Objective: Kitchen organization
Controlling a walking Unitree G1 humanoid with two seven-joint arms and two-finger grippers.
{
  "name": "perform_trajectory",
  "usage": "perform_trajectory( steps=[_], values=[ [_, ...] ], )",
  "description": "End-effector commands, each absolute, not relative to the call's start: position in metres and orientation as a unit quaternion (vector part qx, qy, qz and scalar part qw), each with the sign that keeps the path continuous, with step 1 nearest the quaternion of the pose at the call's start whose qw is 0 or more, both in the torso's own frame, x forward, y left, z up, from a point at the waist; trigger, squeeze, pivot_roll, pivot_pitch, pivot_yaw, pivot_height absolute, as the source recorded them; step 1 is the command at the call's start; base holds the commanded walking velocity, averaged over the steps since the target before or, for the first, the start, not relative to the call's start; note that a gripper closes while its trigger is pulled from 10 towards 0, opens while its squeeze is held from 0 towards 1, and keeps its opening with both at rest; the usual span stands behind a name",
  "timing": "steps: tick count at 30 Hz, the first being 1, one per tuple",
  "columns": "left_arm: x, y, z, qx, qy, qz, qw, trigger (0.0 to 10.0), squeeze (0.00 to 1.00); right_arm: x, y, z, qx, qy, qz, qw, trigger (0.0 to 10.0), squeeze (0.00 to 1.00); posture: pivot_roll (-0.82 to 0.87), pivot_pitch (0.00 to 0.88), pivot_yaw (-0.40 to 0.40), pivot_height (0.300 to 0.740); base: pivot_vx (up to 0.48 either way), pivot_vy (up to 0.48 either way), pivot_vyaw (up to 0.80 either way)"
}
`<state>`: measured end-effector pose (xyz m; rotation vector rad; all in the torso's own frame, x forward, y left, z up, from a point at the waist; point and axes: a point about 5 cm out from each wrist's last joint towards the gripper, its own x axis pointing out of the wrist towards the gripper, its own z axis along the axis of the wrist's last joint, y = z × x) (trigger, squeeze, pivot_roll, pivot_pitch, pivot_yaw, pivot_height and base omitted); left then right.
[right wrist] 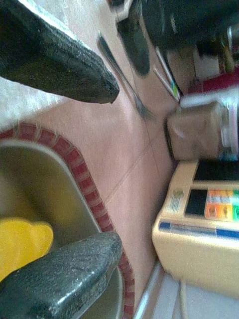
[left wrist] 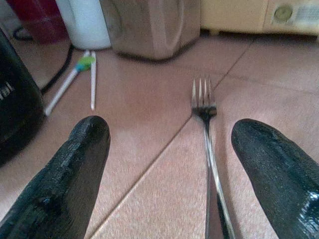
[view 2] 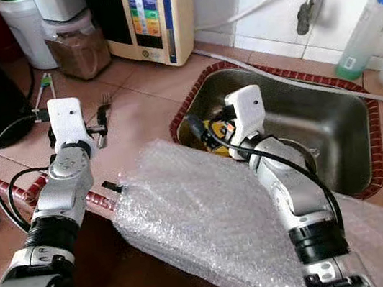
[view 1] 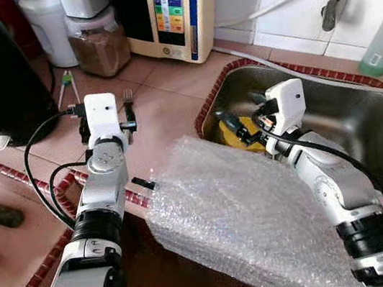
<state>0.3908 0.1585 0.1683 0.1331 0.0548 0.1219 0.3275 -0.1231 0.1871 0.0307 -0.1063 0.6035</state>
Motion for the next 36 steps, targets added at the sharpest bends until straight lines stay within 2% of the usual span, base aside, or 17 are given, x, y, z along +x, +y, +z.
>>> perform_trajectory(
  steps=[1,6,14,15,16,17,18,19,25,29,36],
  values=[
    [0.394,0.16,0.17,0.064,0.04,0.052,0.996,10.0,0.0,0.322,-0.12,0.191,0.022,-0.046,0.31,0.949,10.0,0.0,-0.06,0.134,0.032,0.74,0.0,0.0,0.0],
    [0.399,0.16,0.166,0.066,0.072,0.039,0.994,10.0,0.0,0.315,-0.116,0.198,0.004,-0.045,0.317,0.947,10.0,0.0,-0.07,0.142,0.038,0.74,0.0,0.0,0.0],
    [0.402,0.155,0.159,0.005,0.129,0.007,0.992,10.0,0.0,0.308,-0.106,0.207,0.012,-0.062,0.317,0.946,10.0,0.0,-0.07,0.156,0.05,0.74,0.0,0.0,0.0],
    [0.402,0.155,0.155,-0.007,0.148,0.003,0.989,8.9,0.0,0.307,-0.105,0.207,0.018,-0.06,0.314,0.947,10.0,0.0,-0.07,0.159,0.055,0.74,0.0,0.0,0.0],
    [0.402,0.155,0.155,-0.007,0.148,0.003,0.989,8.9,0.0,0.307,-0.105,0.207,0.018,-0.06,0.314,0.947,10.0,0.0,-0.07,0.159,0.055,0.74,0.0,0.0,0.0],
    [0.402,0.153,0.154,-0.017,0.154,-0.011,0.988,3.8,0.0,0.305,-0.105,0.206,0.016,-0.059,0.311,0.948,10.0,0.0,-0.08,0.16,0.059,0.74,0.0,0.0,0.0],
    [0.403,0.153,0.153,-0.022,0.156,-0.014,0.987,3.8,0.0,0.304,-0.105,0.205,0.014,-0.058,0.309,0.949,10.0,0.0,-0.08,0.16,0.06,0.74,0.0,0.0,0.0],
    [0.402,0.152,0.152,-0.024,0.162,-0.02,0.986,0.0,0.0,0.303,-0.105,0.205,0.016,-0.056,0.307,0.95,10.0,0.0,-0.08,0.161,0.062,0.74,0.0,0.0,0.0],
    [0.401,0.153,0.146,-0.033,0.185,-0.024,0.982,0.0,0.0,0.299,-0.106,0.204,0.024,-0.048,0.303,0.951,10.0,0.0,-0.08,0.16,0.065,0.74,0.0,0.0,0.0],
    [0.4,0.152,0.143,-0.03,0.194,-0.034,0.98,0.0,0.0,0.293,-0.102,0.201,0.029,-0.025,0.347,0.937,10.0,0.0,-0.08,0.156,0.064,0.74,0.0,0.0,0.0],
    [0.398,0.143,0.138,0.011,0.193,-0.07,0.979,0.0,0.0,0.29,-0.106,0.194,0.009,0.0,0.362,0.932,10.0,0.0,-0.08,0.153,0.056,0.74,0.0,0.0,0.0]
  ],
)
